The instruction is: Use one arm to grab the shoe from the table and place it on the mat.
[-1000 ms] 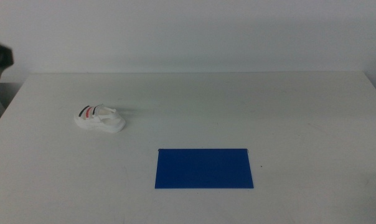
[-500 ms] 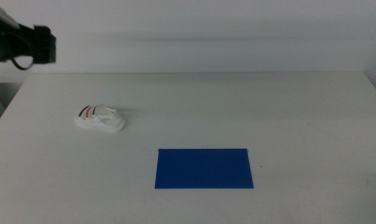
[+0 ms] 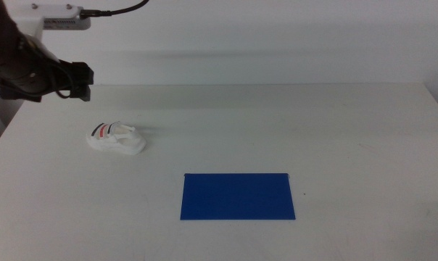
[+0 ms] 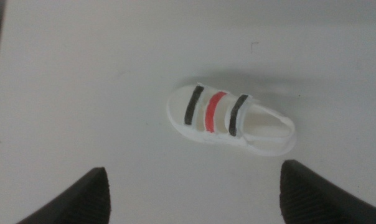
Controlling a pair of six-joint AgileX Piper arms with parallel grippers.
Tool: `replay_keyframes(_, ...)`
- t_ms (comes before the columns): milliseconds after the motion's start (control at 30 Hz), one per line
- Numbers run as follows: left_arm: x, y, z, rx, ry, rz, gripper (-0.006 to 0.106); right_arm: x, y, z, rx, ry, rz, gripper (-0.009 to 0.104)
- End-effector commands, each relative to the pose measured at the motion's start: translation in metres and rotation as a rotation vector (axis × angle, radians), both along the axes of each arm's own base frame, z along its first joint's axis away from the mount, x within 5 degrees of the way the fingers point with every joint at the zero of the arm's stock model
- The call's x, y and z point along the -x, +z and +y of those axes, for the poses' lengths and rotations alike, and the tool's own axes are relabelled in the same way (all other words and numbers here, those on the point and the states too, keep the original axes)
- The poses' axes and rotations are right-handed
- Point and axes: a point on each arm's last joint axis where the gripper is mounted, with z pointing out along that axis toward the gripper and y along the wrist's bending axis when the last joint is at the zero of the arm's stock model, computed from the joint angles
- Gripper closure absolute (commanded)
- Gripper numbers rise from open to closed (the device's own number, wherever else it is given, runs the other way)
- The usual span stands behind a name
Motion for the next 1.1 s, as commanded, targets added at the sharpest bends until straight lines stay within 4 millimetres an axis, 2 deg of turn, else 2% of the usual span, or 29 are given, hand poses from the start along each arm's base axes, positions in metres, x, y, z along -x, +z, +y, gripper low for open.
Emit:
replay_keyframes(0,-0.006,0.025,-0.002,0.039,0.024,-0.080,0.007,0.001,0.007,0.000,0.018,-0.005,-0.097,0.031)
replay_keyframes(400,-0.063,0.009,-0.009,0.157,0.178,0.102,0.007,0.001,0.007,0.000,0.018,-0.005,-0.097,0.031)
replay_keyframes(600,-0.083,-0.002,-0.021,0.208,0.257,0.158,0.007,0.001,0.007,0.000,0.018,-0.005,-0.097,0.031)
replay_keyframes(733,-0.090,-0.009,-0.030,0.263,0.356,0.162,0.007,0.001,0.007,0.000,0.018,-0.005,-0.097,0.031)
replay_keyframes(900,-0.091,-0.022,-0.037,0.300,0.584,0.179,0.007,0.001,0.007,0.000,0.018,-0.005,-0.097,0.031)
replay_keyframes(1067,-0.089,-0.025,-0.042,0.342,0.816,0.152,0.007,0.001,0.007,0.000,0.018,-0.005,-0.097,0.031)
